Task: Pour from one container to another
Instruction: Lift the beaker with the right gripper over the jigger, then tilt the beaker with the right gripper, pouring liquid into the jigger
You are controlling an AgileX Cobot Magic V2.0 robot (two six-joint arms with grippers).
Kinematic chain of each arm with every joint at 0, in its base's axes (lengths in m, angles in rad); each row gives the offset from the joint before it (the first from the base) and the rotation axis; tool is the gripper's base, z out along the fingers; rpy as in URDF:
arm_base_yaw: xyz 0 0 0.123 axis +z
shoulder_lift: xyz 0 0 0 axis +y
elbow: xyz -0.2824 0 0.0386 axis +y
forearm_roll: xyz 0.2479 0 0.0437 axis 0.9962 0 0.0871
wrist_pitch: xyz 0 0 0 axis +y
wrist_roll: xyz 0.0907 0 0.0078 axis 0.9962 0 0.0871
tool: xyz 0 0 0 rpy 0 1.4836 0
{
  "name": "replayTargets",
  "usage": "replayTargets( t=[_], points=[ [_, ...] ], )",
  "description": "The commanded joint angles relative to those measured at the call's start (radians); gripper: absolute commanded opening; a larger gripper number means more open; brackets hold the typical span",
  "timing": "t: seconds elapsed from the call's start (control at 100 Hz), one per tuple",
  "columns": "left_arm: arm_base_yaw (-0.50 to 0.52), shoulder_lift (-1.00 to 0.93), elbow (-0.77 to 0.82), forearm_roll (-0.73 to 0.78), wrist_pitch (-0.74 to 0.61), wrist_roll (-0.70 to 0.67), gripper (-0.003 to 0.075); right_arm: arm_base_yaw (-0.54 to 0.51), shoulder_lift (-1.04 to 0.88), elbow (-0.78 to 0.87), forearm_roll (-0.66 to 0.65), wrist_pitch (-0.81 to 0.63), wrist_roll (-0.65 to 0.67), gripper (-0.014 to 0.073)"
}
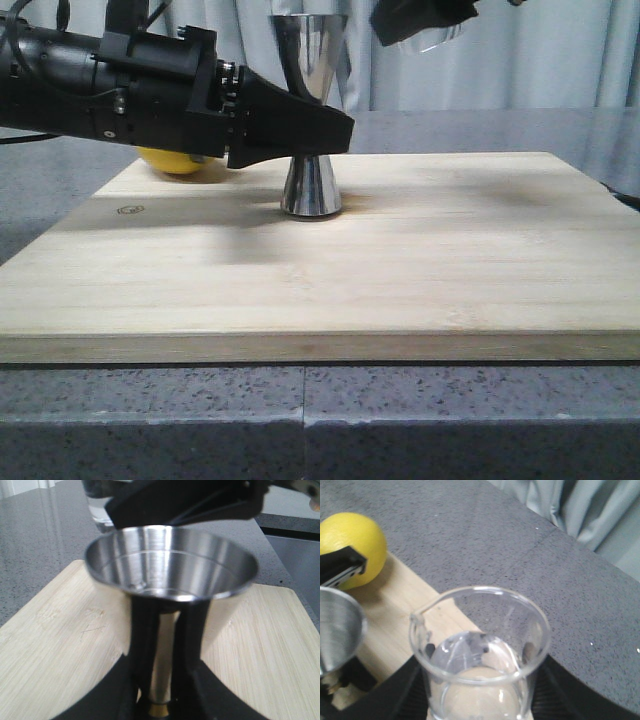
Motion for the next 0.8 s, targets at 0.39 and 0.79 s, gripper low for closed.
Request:
replayTargets(
  t=[0.39, 0.79],
  points=[
    [-0.011, -0.040, -0.028, -0.080, 0.107, 0.002, 0.0063, 0.084, -0.038, -0.039, -0.254, -0.032, -0.004, 0.0267],
    [-0.011, -0.040, -0.028, -0.080, 0.107, 0.002, 0.0062, 0.105, -0.038, -0.039, -0.405, -0.011, -0.004, 0.0267]
  ],
)
